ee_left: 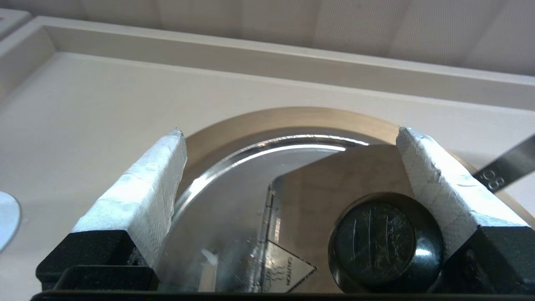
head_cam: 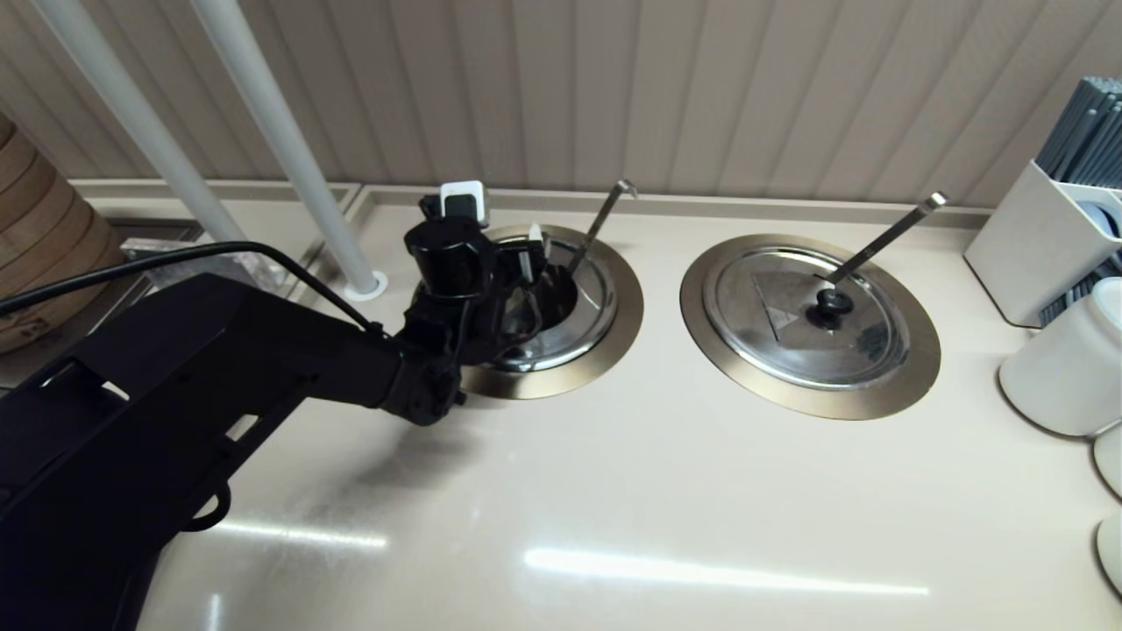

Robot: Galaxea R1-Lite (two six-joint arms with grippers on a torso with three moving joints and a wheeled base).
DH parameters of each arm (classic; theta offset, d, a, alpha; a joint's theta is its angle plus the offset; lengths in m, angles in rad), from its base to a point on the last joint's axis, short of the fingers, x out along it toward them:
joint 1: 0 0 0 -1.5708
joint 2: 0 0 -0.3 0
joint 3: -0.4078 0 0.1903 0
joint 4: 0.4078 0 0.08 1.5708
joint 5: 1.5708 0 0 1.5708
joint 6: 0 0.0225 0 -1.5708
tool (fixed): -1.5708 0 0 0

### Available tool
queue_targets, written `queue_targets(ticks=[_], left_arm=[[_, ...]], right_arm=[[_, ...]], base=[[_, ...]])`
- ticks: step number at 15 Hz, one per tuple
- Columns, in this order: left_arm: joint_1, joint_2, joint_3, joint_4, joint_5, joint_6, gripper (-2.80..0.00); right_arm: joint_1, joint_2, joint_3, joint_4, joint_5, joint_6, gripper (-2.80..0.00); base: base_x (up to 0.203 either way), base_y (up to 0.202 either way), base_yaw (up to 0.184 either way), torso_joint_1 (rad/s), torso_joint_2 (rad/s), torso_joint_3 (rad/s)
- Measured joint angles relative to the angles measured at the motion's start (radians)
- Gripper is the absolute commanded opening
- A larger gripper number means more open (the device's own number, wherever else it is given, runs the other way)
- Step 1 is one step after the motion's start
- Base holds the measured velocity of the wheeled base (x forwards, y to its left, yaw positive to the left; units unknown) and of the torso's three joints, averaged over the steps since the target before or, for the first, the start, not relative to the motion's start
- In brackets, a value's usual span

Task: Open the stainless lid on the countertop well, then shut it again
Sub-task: Open the lid

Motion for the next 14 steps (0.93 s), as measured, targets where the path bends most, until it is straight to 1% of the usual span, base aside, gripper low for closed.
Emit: queue_targets(ticks=[2,6,14], left_arm=[[0.015,-0.016,0.009,0.002,-0.016,0.001,0.0],[0.027,-0.036,0.016,0.006,-0.018,0.002,0.0],[0.078,-0.101,0.044,0.039,-0.024,0.015,0.0]], right_arm=[[0.0,0.0,0.0,0.0,0.0,0.001,-2.8],[0.0,0.0,0.0,0.0,0.0,0.001,-2.8],[0.0,0.0,0.0,0.0,0.0,0.0,-2.8]], base=[[0.0,0.0,0.0,0.0,0.0,0.0],[0.0,0.0,0.0,0.0,0.0,0.0],[0.0,0.0,0.0,0.0,0.0,0.0]])
